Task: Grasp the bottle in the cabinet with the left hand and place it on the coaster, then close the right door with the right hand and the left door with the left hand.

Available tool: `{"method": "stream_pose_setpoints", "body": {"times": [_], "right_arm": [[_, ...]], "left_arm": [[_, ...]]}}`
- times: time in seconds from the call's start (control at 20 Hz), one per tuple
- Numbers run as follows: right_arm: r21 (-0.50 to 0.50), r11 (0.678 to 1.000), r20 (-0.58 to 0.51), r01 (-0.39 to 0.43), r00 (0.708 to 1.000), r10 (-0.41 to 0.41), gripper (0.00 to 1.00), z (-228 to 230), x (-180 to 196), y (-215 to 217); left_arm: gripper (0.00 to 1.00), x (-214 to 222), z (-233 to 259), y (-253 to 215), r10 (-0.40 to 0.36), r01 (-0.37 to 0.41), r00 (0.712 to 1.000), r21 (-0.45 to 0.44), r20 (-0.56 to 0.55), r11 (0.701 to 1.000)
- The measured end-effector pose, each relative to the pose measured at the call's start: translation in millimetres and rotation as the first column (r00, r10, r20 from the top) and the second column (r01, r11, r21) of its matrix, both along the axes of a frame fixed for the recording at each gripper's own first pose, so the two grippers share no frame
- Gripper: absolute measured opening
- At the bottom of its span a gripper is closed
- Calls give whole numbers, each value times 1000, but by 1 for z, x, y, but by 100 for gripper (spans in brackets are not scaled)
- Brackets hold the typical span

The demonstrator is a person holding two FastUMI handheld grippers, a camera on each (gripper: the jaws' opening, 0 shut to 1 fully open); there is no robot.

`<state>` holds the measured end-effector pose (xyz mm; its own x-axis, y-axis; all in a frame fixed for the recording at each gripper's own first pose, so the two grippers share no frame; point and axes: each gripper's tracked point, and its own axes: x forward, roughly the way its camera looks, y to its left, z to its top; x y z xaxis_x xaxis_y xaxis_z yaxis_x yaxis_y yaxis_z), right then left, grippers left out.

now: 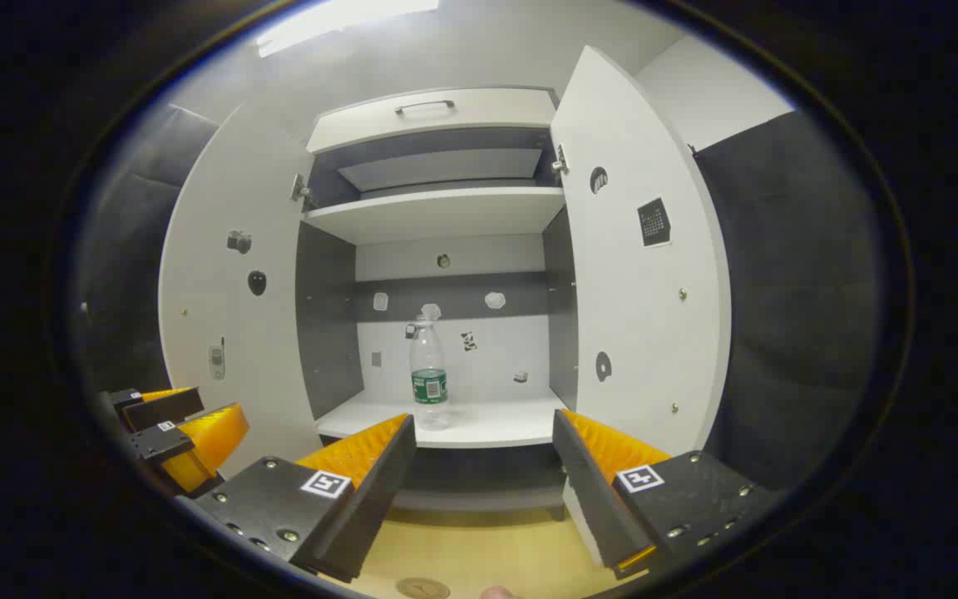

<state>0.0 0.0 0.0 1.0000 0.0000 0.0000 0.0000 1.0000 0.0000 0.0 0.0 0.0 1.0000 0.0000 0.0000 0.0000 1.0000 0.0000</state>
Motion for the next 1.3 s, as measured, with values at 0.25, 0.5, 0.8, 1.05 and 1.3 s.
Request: {"method": "stream_pose_setpoints", "body": {"times": [0.25,0.5,0.8,1.05,1.3], "right_arm": [[1,1000,4,0,1000,0,100,1,6,-3],[-8,1000,5,-3,1000,3,100,-1,11,-4],[-20,1000,0,-5,1000,5,100,-6,17,-4],[-11,1000,-6,-11,1000,11,100,-9,21,-3],[1,1000,-17,-14,1000,14,100,-10,23,-5]], "left_arm": [[96,4,-1,0,12,-12,1000,5,-1,1000],[96,10,1,0,23,-23,1000,6,-2,1000],[96,15,0,-1,30,-30,1000,7,-6,1000],[96,21,-1,-1,30,-30,1000,13,-5,999],[96,42,-2,-13,0,0,1000,20,0,1000]]}}
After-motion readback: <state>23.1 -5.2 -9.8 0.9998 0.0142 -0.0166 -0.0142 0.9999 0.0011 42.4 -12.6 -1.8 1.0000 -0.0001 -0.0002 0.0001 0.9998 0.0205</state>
